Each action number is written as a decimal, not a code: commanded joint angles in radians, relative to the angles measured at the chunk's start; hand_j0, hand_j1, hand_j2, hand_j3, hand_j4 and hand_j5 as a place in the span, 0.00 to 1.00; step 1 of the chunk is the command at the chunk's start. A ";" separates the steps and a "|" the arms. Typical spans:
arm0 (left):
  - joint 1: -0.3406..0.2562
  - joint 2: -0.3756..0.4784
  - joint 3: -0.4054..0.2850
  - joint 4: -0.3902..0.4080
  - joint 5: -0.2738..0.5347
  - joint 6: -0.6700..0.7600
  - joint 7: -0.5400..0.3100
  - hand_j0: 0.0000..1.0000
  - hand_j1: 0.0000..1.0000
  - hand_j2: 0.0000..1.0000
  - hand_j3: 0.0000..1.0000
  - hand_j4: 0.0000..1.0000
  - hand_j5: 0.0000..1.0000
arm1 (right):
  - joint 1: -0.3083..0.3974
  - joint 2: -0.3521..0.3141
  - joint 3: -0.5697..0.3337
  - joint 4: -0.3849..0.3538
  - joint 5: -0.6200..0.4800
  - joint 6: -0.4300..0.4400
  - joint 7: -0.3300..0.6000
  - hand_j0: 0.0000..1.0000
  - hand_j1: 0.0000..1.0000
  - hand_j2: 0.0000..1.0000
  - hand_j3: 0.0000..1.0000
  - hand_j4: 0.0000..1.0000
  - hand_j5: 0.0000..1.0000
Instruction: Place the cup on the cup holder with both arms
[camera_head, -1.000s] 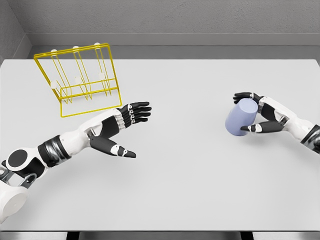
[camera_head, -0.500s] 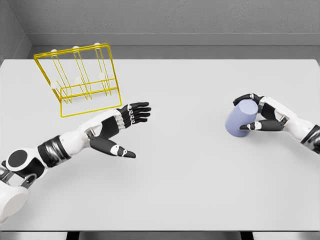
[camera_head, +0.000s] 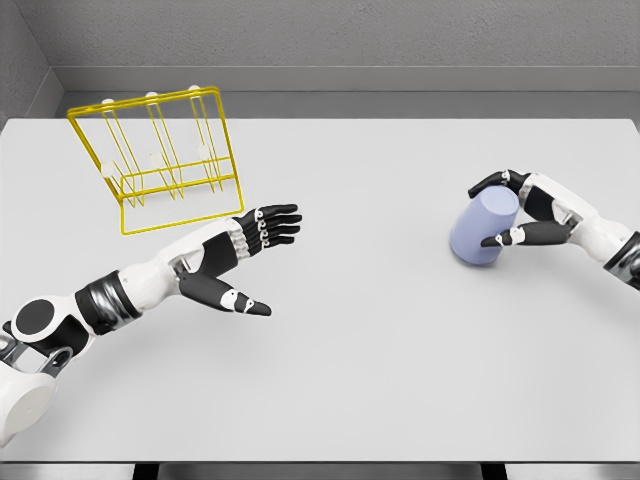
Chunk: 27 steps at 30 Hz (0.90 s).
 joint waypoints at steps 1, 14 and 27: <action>0.000 0.001 0.000 0.000 0.007 0.000 0.000 1.00 1.00 1.00 1.00 1.00 1.00 | -0.002 0.020 -0.001 -0.003 -0.011 0.001 0.000 0.57 0.57 0.57 0.57 0.57 0.57; 0.002 0.001 0.002 0.000 0.005 0.000 0.000 1.00 1.00 1.00 1.00 1.00 1.00 | -0.028 0.053 0.007 -0.045 -0.010 0.003 0.000 0.56 0.56 0.56 0.56 0.56 0.56; 0.000 0.002 0.002 0.002 0.005 0.001 0.001 1.00 1.00 1.00 1.00 1.00 1.00 | -0.072 0.104 0.059 -0.095 -0.010 0.006 0.000 0.55 0.55 0.55 0.55 0.55 0.55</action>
